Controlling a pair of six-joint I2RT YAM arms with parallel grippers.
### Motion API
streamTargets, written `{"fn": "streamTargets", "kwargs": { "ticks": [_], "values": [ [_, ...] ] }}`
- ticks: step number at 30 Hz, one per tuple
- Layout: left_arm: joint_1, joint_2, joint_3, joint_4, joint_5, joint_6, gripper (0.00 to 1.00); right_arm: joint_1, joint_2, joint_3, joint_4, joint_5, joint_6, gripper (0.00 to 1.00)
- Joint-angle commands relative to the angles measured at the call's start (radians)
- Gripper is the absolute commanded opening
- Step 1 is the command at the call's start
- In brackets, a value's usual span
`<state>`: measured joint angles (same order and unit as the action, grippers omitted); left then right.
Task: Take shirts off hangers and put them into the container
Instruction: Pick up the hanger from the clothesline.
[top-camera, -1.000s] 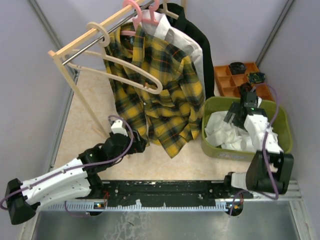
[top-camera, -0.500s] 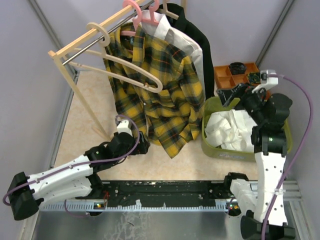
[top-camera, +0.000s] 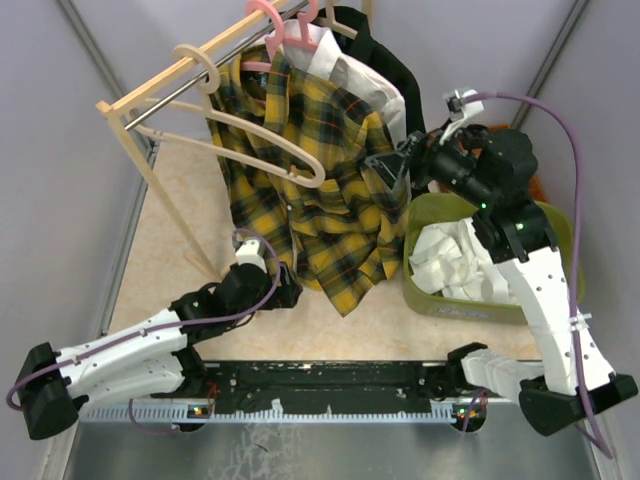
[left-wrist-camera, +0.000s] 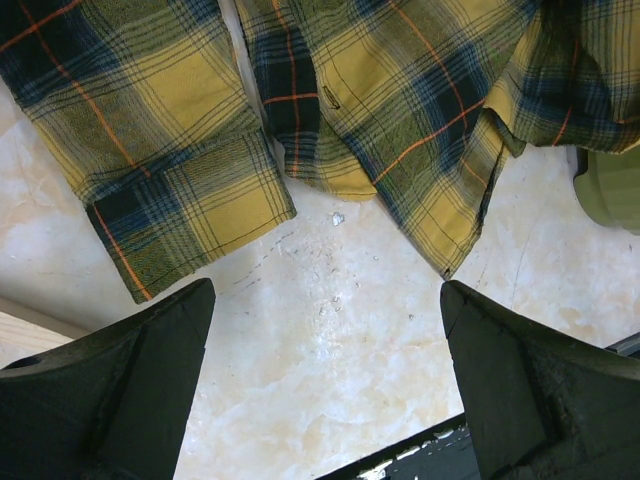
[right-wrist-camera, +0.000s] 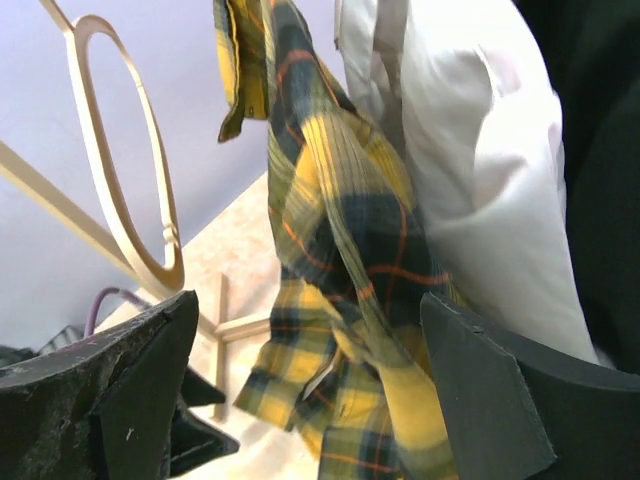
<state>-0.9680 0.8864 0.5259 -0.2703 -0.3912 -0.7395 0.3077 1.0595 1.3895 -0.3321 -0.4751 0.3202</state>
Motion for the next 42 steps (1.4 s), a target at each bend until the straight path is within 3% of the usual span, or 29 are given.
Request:
{"fn": "streamTargets", "kwargs": {
  "ticks": [1,4,9,13,17,20,26,30,32,36,38,42],
  "values": [
    [0.007,-0.01,0.027,0.0,0.008,0.003,0.99,0.077,0.058,0.141,-0.032,0.23,-0.154,0.92],
    [0.008,-0.02,0.022,0.0,0.003,-0.001,0.99,0.087,0.073,0.147,0.022,0.272,-0.167,0.89],
    [0.008,-0.016,0.02,0.003,0.004,-0.001,0.99,0.097,0.139,0.212,0.113,0.17,-0.136,0.91],
    [0.008,0.006,0.032,0.01,0.018,0.003,0.99,0.113,0.262,0.394,0.049,0.088,-0.117,0.86],
    [0.008,0.014,0.037,0.008,0.016,0.009,0.99,0.176,0.351,0.489,-0.073,0.101,-0.193,0.75],
    [0.007,0.008,0.033,0.005,0.01,0.009,0.99,0.236,0.36,0.474,-0.129,0.094,-0.245,0.7],
    [0.009,0.009,0.032,0.006,0.006,0.014,0.99,0.329,0.306,0.393,-0.112,0.209,-0.285,0.43],
    [0.011,0.018,0.032,0.014,0.011,0.015,0.99,0.335,0.266,0.343,-0.059,0.13,-0.249,0.31],
    [0.012,0.025,0.034,0.019,0.016,0.016,0.99,0.338,0.263,0.323,-0.037,0.144,-0.232,0.3],
    [0.012,0.029,0.039,0.022,0.02,0.019,0.99,0.351,0.308,0.347,-0.11,0.445,-0.213,0.29],
    [0.012,0.029,0.041,0.016,0.019,0.02,0.99,0.351,0.32,0.329,-0.093,0.425,-0.219,0.28],
    [0.014,0.026,0.04,0.014,0.017,0.02,0.99,0.352,0.319,0.24,0.107,0.291,-0.173,0.24]
  ]
}}
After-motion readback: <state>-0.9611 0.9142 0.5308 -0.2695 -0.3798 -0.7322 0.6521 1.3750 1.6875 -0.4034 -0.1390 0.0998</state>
